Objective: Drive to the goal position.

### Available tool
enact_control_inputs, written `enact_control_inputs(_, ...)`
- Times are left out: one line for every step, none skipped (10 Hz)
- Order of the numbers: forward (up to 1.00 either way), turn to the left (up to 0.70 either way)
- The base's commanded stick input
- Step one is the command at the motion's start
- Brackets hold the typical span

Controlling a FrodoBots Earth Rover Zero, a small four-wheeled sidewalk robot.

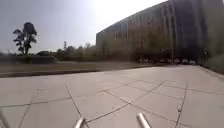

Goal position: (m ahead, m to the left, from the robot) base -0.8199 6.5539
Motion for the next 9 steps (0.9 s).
enact_control_inputs(0.7, 0.35)
enact_control_inputs(0.7, 0.35)
enact_control_inputs(0.7, 0.35)
enact_control_inputs(0.7, 0.35)
enact_control_inputs(0.7, 0.35)
enact_control_inputs(0.7, 0.35)
enact_control_inputs(0.7, 0.35)
enact_control_inputs(0.7, 0.35)
enact_control_inputs(0.7, 0.35)
